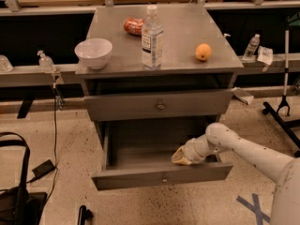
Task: Open middle drawer
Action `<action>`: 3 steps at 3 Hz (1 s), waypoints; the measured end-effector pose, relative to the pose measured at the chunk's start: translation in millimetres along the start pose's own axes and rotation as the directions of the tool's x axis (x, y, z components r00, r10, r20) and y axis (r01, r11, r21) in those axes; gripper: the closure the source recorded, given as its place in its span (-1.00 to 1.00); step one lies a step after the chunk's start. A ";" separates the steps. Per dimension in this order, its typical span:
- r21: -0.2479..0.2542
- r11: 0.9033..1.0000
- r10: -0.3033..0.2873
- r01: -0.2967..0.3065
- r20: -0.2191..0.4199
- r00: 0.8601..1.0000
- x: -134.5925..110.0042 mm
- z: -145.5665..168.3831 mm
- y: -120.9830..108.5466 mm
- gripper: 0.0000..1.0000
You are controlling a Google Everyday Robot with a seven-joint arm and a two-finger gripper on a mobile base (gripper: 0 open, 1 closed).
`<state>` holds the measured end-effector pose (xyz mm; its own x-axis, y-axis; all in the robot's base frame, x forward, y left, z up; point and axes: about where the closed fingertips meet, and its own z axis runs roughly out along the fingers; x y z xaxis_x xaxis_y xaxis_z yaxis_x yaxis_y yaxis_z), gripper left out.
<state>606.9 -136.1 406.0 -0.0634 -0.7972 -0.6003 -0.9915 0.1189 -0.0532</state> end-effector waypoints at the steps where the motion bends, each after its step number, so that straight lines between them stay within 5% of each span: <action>1: 0.000 1.000 0.000 0.000 0.000 1.000 -0.2 0.1 -0.3 1.00; 3: -0.004 0.999 0.036 -0.036 -0.001 0.999 17.9 -12.9 22.3 1.00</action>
Offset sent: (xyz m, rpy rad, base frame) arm -0.0601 -0.0520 -0.0003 0.0043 0.0522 -0.0689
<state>582.2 -155.4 404.3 -0.0992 -0.7931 -0.6009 -0.9890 0.1454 -0.0287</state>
